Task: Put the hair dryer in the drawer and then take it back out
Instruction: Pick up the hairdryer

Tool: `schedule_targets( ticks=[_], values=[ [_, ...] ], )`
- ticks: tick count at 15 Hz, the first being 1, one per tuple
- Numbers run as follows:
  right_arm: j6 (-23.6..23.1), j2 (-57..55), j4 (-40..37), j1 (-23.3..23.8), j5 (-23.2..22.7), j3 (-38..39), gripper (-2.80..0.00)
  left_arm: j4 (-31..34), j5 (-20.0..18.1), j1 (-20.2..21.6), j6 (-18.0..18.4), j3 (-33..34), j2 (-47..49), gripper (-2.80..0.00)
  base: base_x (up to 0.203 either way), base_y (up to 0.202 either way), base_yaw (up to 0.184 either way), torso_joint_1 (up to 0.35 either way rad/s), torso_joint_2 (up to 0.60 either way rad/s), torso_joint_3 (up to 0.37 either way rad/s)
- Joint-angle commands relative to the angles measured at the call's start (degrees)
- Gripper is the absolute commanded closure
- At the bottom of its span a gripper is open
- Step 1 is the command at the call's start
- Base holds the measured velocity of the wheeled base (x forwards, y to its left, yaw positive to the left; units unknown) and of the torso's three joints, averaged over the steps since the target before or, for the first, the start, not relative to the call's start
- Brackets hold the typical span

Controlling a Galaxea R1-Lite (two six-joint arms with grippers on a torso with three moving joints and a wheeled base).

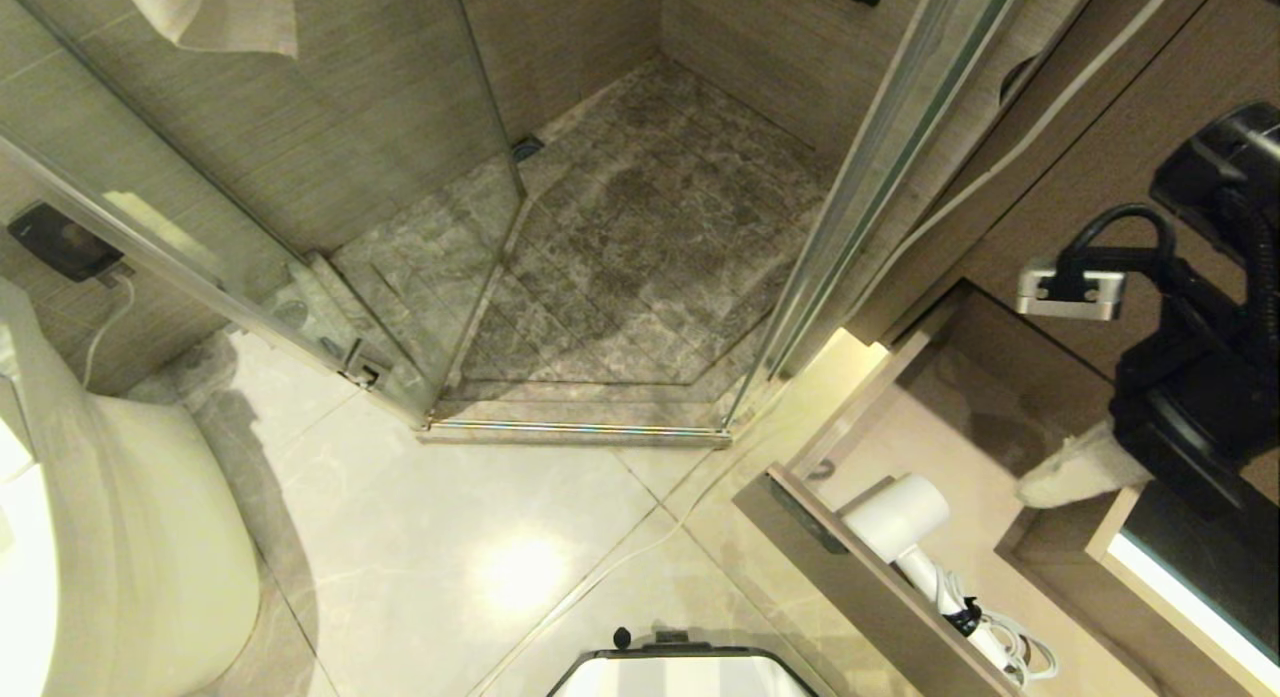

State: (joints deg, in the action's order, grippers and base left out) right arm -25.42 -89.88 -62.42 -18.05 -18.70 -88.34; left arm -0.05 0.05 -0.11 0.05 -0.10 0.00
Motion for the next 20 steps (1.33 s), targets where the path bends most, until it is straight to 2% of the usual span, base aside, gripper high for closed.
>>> schedule_targets(
  ticks=[1,3,6,11,13,15,16,20],
  values=[
    [-5.05,-3.77,0.94,1.32,0.51,-0.66,0.0,-0.04,0.03,0.02,-0.04,0.01,0.09,0.0,0.0,0.0,0.0,0.0,0.0,0.0],
    [-9.02,-4.12,5.04,3.99,1.87,0.89,0.0,0.01,0.04,0.02,-0.05,0.01,0.09,0.0,0.0,0.0,0.0,0.0,0.0,0.0],
    [-7.91,-4.14,13.37,5.02,9.16,4.04,0.0,0.04,0.04,0.02,-0.05,0.01,0.09,0.0,0.0,0.0,0.0,0.0,0.0,0.0],
    [-7.63,-3.82,24.07,4.79,25.27,9.94,0.0,-0.04,0.04,0.02,-0.02,0.01,0.09,0.0,0.0,0.0,0.0,0.0,0.0,0.0],
    [-7.4,-1.59,27.67,4.84,26.79,14.86,0.0,-0.04,0.03,0.02,0.03,0.01,0.09,0.0,0.0,0.0,0.0,0.0,0.0,0.0],
    [-2.32,-0.3,30.55,3.48,34.49,17.65,0.0,-0.04,0.04,0.02,-0.05,0.01,0.09,0.0,0.0,0.0,0.0,0.0,0.0,0.0],
    [-0.38,-0.45,30.99,2.31,36.08,18.17,0.0,-0.04,0.04,0.02,-0.02,0.01,0.09,0.0,0.0,0.0,0.0,0.0,0.0,0.0],
    [8.99,-2.5,30.65,-3.84,37.47,22.9,0.0,0.0,-0.05,0.02,-0.01,0.01,0.09,0.0,0.0,0.0,0.0,0.0,0.0,0.0]
  ],
)
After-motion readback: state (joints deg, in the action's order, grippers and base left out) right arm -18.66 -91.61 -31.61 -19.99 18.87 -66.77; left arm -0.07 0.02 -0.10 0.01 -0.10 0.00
